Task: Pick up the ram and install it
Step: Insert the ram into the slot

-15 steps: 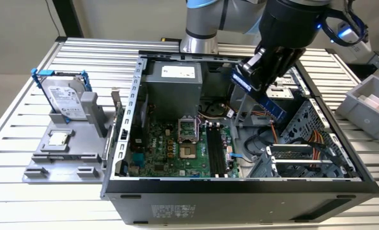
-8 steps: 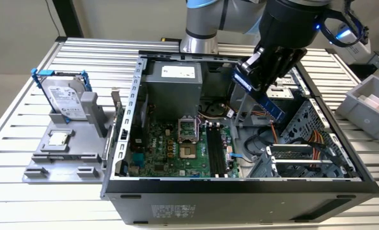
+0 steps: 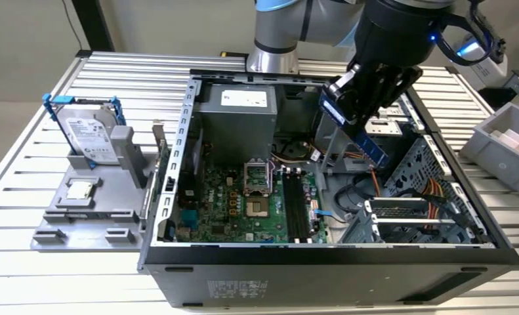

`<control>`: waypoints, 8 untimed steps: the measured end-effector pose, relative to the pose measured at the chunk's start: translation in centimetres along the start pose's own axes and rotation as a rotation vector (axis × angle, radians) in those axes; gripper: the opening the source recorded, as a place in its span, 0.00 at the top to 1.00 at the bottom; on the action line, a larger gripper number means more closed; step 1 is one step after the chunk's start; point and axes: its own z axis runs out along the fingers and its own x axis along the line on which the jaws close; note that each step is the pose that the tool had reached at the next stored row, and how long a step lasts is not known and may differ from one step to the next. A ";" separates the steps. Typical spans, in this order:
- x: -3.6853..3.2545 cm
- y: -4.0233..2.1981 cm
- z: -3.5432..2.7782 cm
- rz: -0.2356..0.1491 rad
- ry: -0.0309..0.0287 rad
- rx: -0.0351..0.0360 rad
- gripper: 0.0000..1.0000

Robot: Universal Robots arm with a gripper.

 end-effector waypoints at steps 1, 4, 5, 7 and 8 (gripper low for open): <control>0.00 0.00 0.00 0.008 -0.0002 0.0003 1.00; 0.00 0.00 0.01 0.031 -0.0010 0.0012 1.00; 0.00 0.00 0.01 0.038 -0.0011 0.0015 1.00; 0.00 0.00 0.02 0.054 -0.0017 0.0021 1.00; 0.00 0.00 0.03 0.062 -0.0019 0.0024 1.00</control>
